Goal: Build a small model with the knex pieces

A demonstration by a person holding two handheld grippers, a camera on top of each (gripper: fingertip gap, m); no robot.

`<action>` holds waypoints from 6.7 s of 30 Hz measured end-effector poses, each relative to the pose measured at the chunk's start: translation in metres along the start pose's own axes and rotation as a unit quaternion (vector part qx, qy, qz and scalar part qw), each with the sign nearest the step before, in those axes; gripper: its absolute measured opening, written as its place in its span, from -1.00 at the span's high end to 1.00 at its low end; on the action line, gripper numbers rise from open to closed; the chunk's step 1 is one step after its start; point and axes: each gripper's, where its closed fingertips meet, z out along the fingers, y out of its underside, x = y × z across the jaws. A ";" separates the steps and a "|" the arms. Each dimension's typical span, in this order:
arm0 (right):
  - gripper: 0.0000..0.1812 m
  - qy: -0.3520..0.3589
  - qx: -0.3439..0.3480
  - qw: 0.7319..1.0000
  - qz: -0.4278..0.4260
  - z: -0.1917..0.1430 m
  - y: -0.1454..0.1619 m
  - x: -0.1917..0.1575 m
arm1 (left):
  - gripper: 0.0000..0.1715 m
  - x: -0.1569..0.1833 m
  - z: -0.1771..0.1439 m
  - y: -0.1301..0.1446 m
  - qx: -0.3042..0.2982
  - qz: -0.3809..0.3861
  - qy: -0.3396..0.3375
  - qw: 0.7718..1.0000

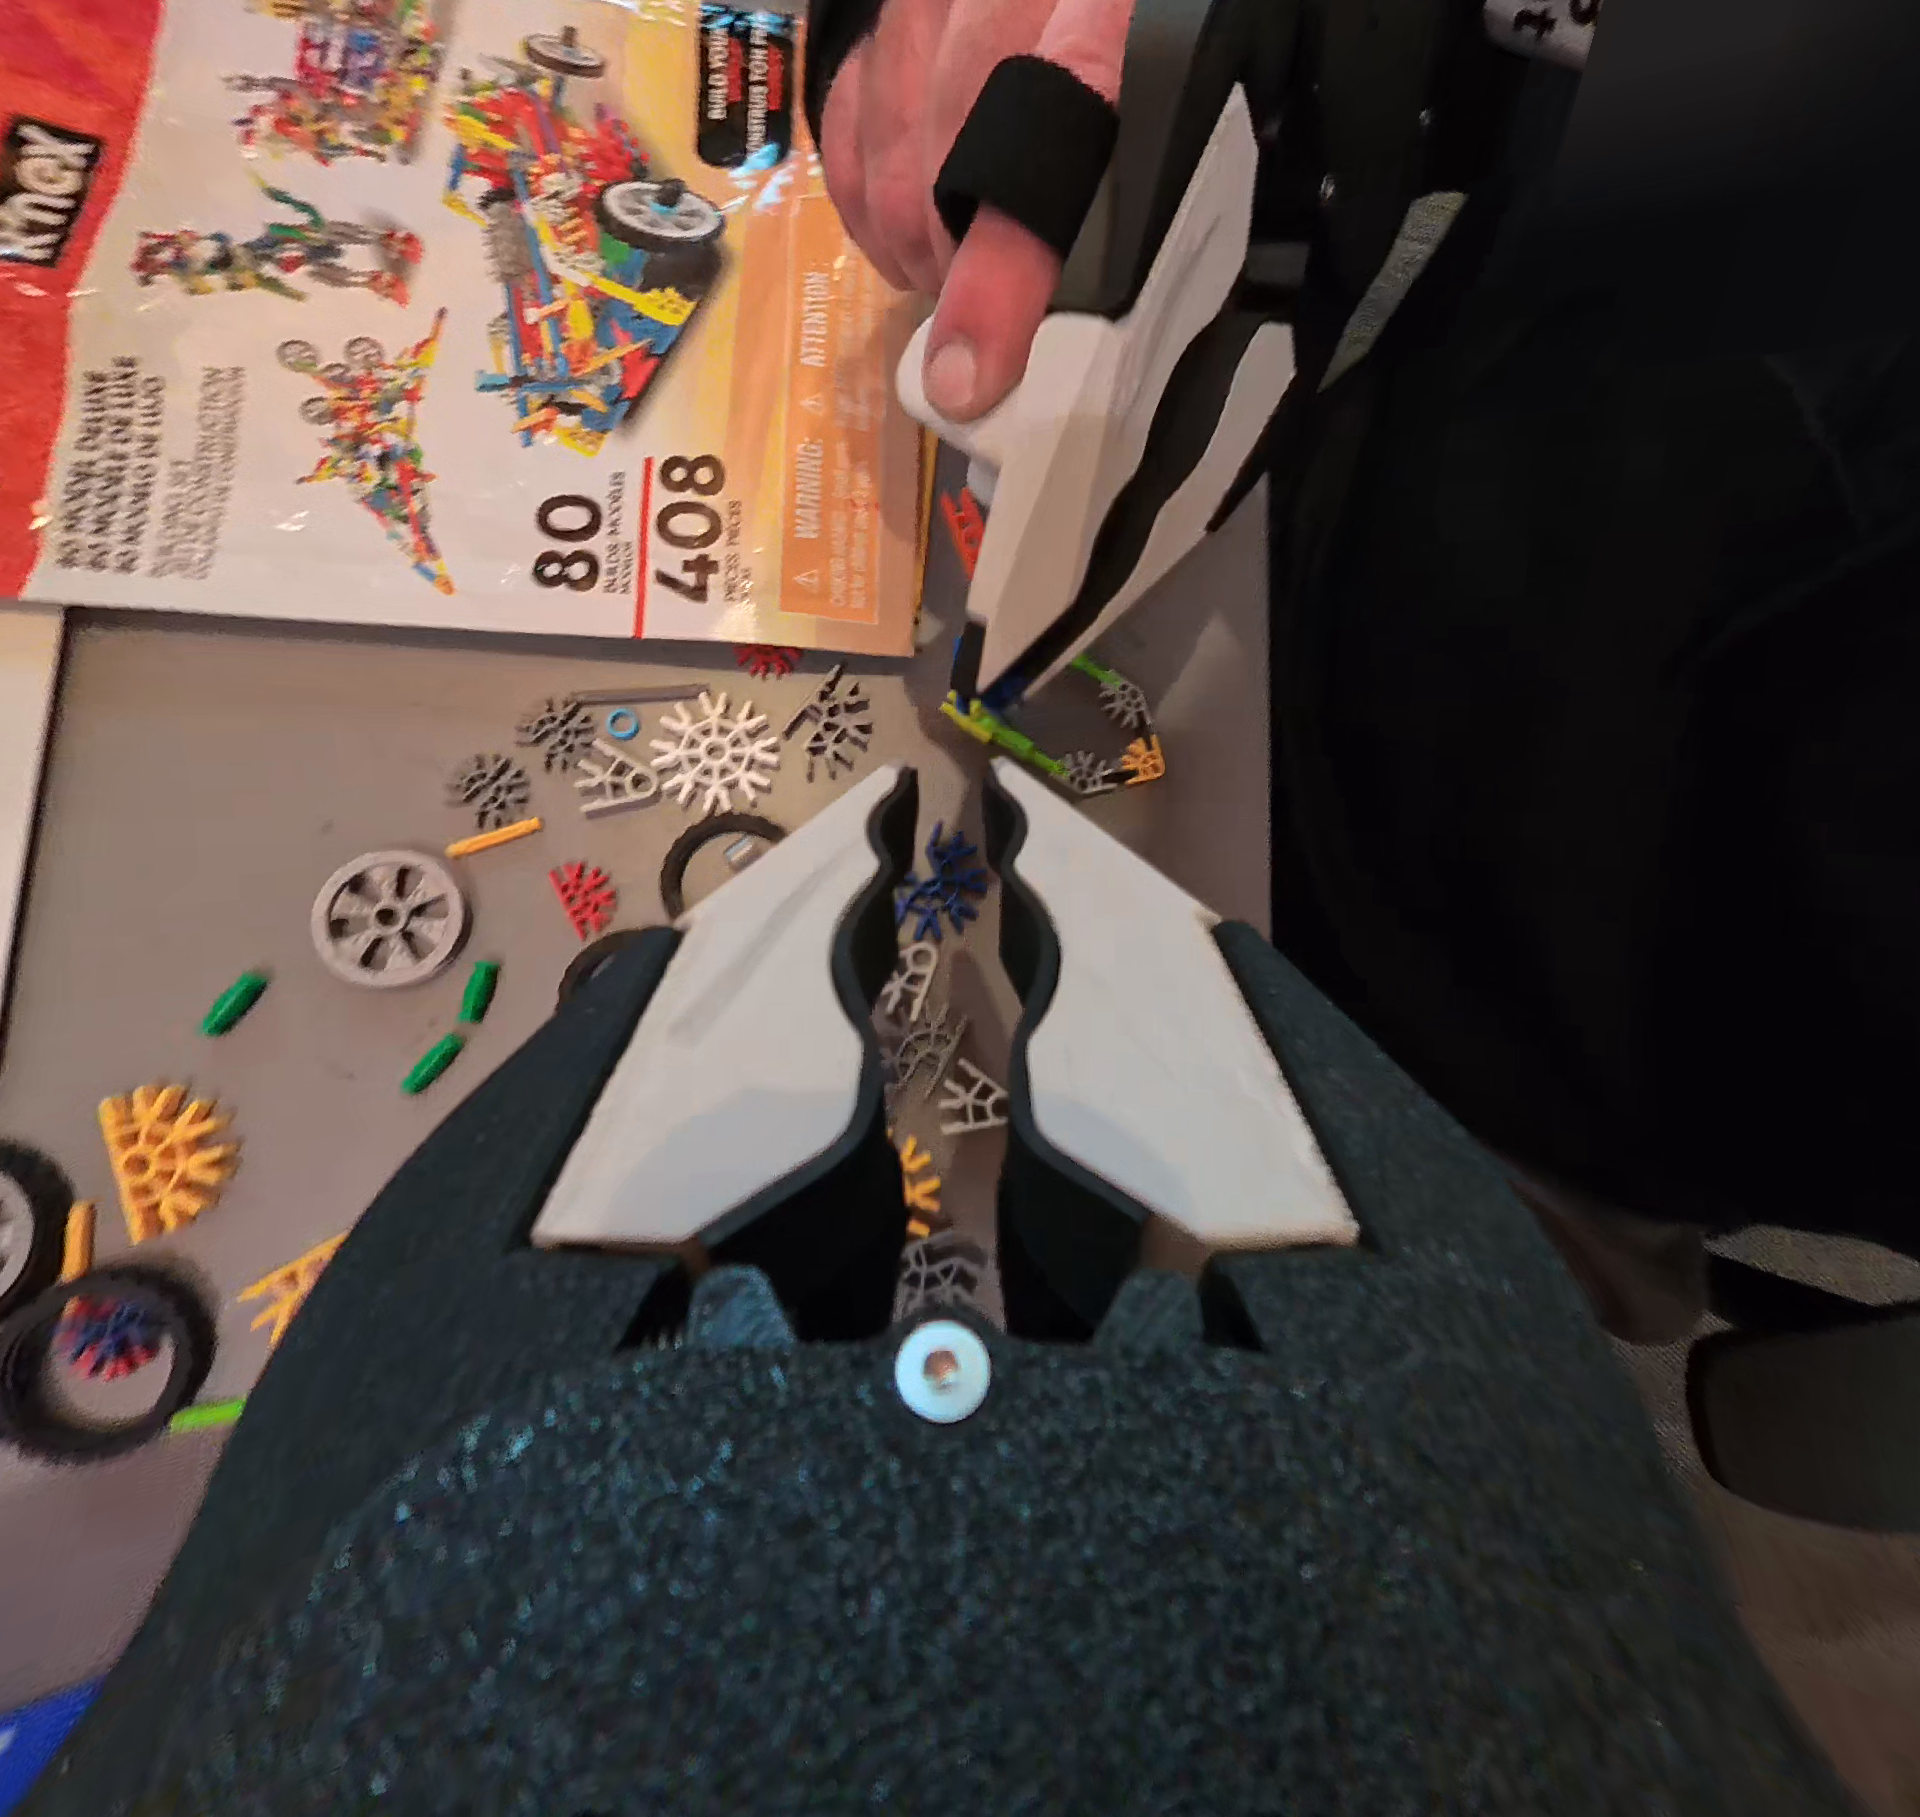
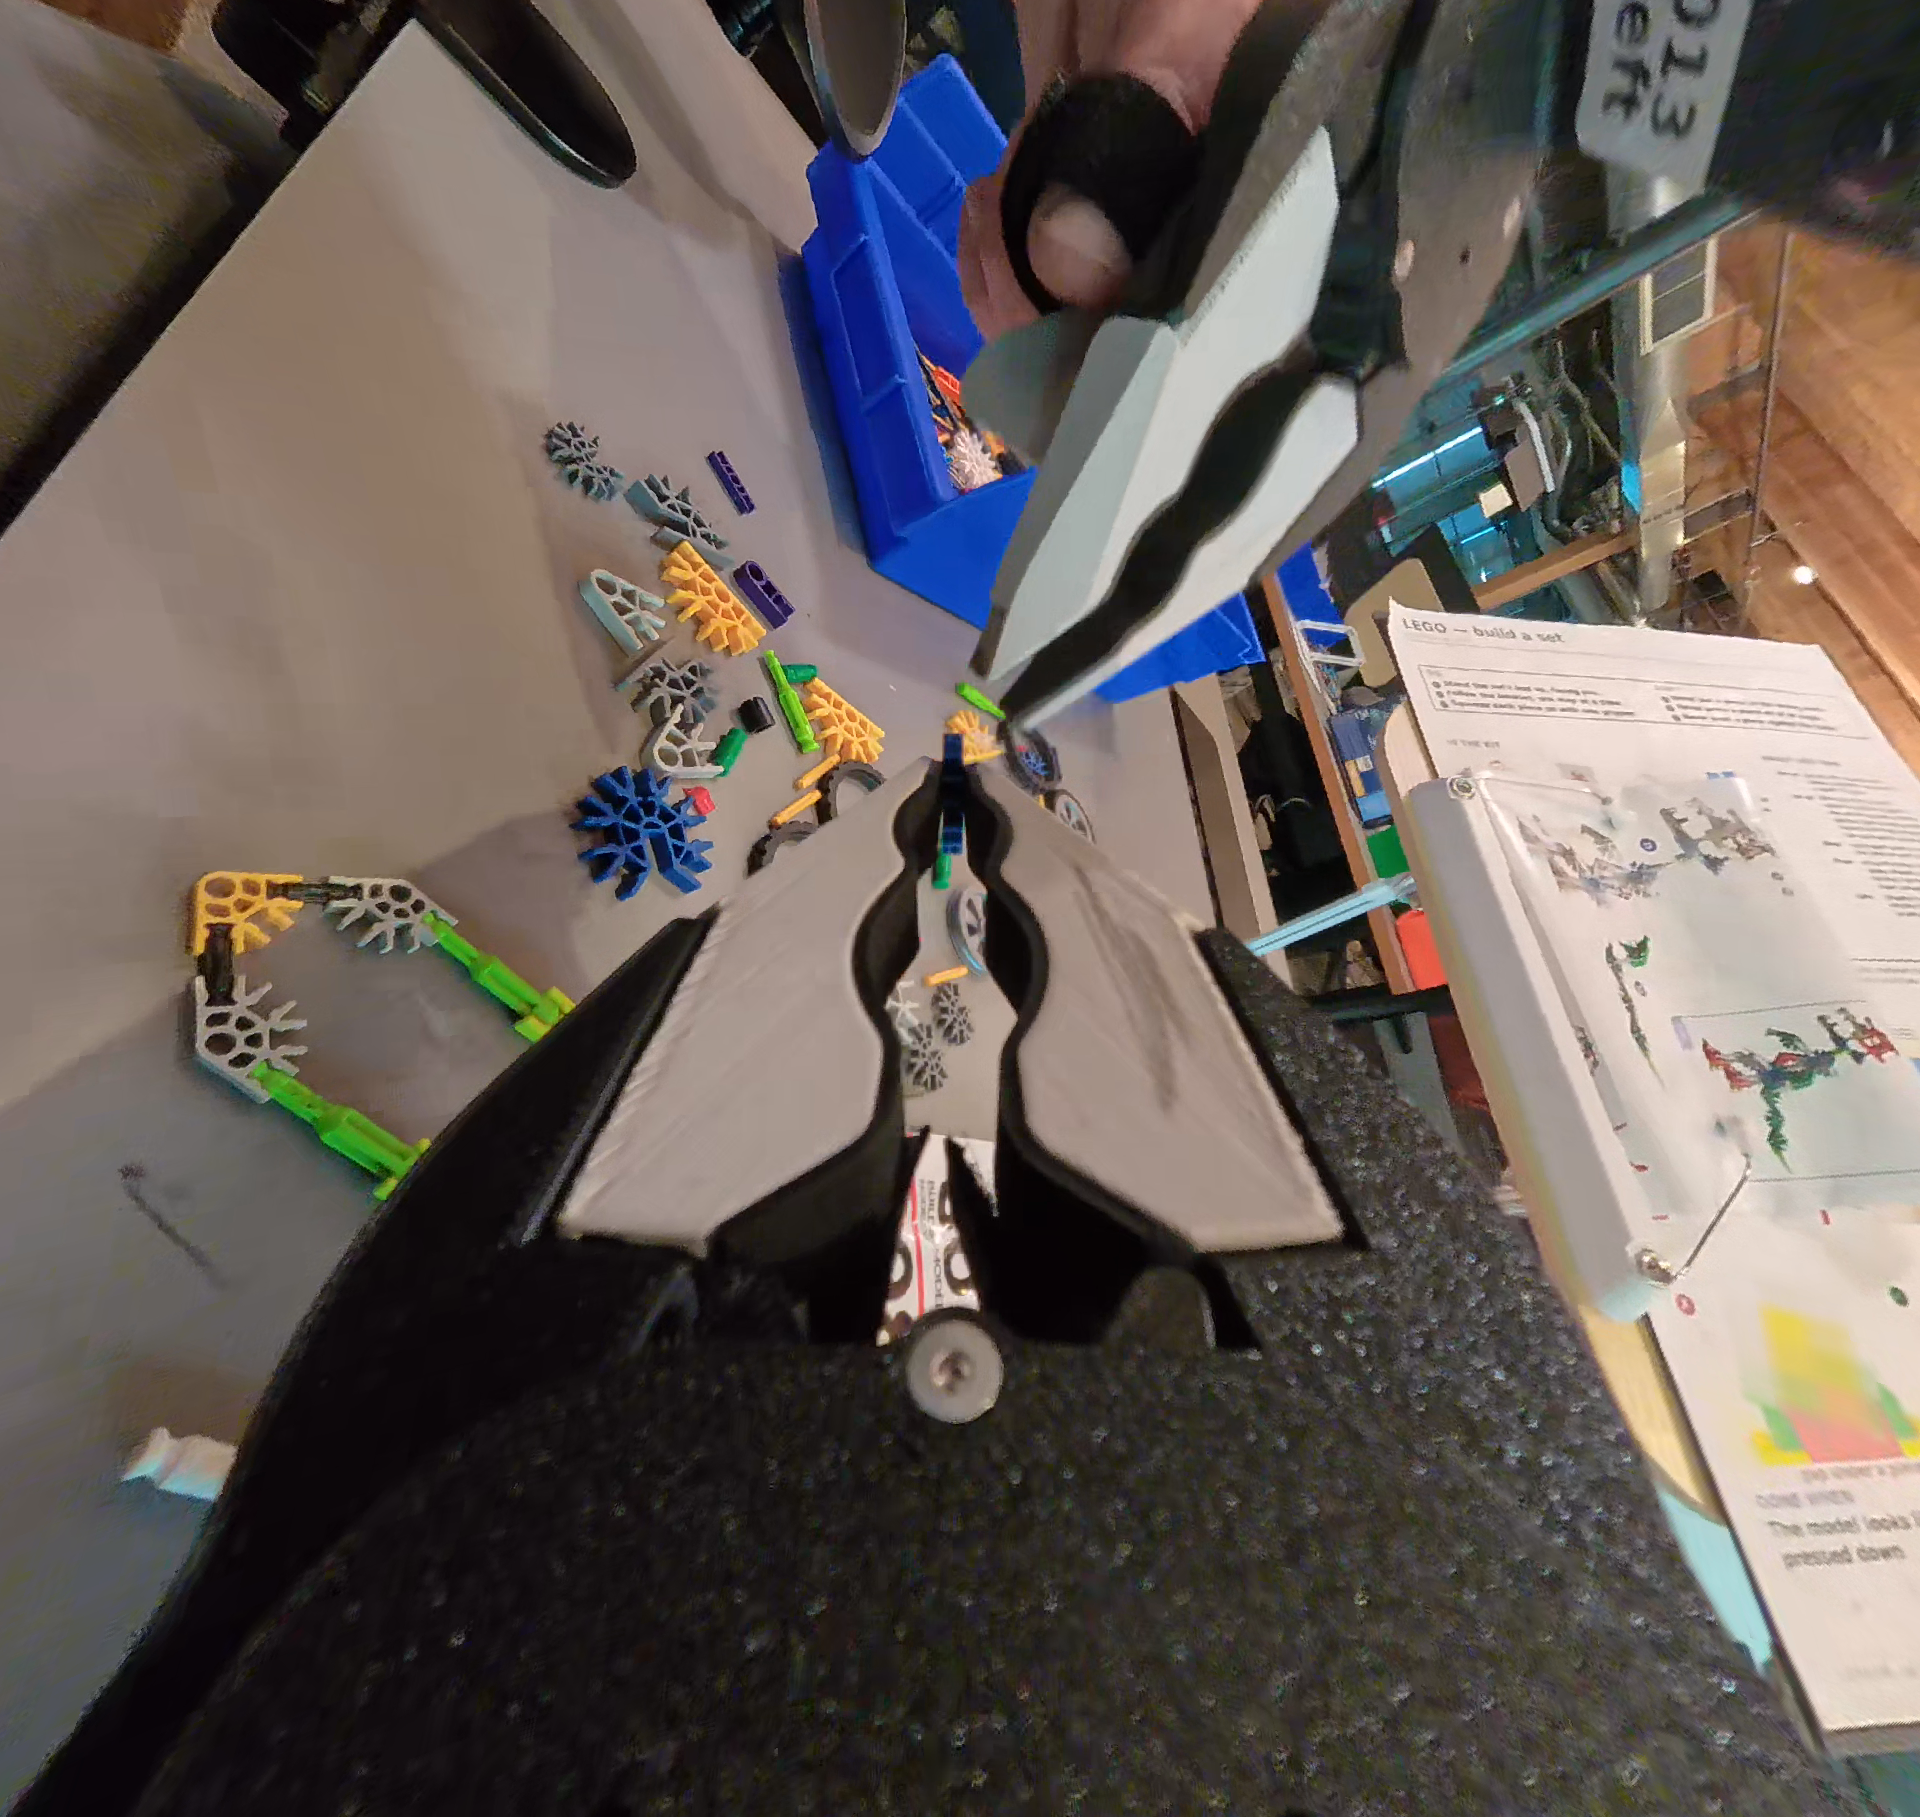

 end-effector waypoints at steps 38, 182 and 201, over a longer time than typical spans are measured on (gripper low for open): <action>0.97 -0.038 -0.012 0.997 0.070 -0.003 0.028 -0.007 | 0.43 0.034 0.016 0.150 -0.046 -0.255 -0.239 0.936; 0.98 -0.285 0.044 0.841 0.458 -0.015 0.019 -0.032 | 0.79 0.039 0.063 0.101 -0.011 -0.105 -0.289 0.951; 0.98 -0.290 0.087 0.833 0.463 -0.016 0.004 -0.029 | 1.00 0.017 0.040 0.020 0.087 -0.083 -0.320 0.940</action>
